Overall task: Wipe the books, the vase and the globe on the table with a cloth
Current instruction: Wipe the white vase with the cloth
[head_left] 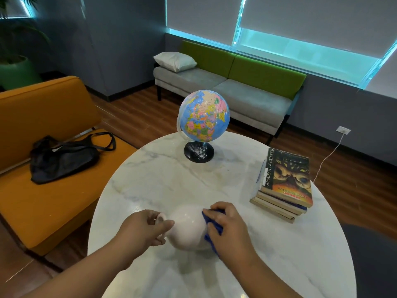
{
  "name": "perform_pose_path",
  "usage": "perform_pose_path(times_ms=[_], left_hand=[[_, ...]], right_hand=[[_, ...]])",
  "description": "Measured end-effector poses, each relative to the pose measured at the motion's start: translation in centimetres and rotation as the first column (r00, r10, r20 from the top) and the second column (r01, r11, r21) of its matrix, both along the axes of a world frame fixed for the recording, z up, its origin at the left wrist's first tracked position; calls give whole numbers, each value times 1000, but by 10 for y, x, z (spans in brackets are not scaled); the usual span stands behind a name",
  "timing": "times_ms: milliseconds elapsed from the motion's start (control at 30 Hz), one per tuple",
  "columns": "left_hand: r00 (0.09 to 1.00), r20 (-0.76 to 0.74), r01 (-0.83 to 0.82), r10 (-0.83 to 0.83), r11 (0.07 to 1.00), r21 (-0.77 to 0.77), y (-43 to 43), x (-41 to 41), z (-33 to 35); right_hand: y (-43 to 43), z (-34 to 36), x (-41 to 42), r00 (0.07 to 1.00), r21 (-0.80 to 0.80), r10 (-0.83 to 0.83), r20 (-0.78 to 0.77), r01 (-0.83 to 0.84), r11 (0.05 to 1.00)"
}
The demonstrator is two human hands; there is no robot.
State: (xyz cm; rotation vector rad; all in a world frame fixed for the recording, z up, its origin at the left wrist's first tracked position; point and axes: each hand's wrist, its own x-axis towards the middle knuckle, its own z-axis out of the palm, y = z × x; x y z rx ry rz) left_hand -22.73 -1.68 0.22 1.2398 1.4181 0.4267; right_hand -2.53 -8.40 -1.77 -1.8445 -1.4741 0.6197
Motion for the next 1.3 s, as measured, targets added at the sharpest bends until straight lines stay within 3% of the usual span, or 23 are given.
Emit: perform_pose_path(times_ms=[67, 133, 300, 367, 567, 767, 833, 1000, 1200, 1300], left_hand=[[999, -13, -40, 40, 999, 1, -1, 0, -2], [997, -5, -78, 78, 997, -2, -2, 0, -3], [994, -12, -108, 108, 994, 31, -10, -3, -9], [994, -28, -106, 108, 992, 68, -14, -1, -9], [995, -23, -100, 102, 992, 81, -18, 8, -11], [996, -38, -74, 77, 994, 77, -19, 3, -17], [995, -79, -48, 56, 994, 98, -20, 4, -20], [990, -138, -10, 31, 988, 155, -20, 5, -23], [990, -141, 25, 5, 977, 210, -18, 12, -21], [986, -167, 41, -2, 972, 231, -14, 16, -18]], right_hand=[[-6, -1, -10, 991, 68, 137, -4, -136, 988], [-9, -4, -10, 986, 90, 165, -21, -163, 983], [-9, -17, 14, 965, 53, -195, -174, 207, 977], [-12, -18, 13, 951, 24, -235, -200, 244, 969], [-22, -14, -12, 989, 127, 20, -145, -2, 992], [-9, -24, 19, 889, -42, -352, -293, 356, 934], [-7, -22, 14, 911, -62, -327, -250, 322, 945], [-13, -18, -4, 987, 18, -12, -162, 15, 1000], [9, -20, 25, 927, -49, -319, -199, 316, 948], [11, -16, 3, 974, 33, -201, -103, 206, 978]])
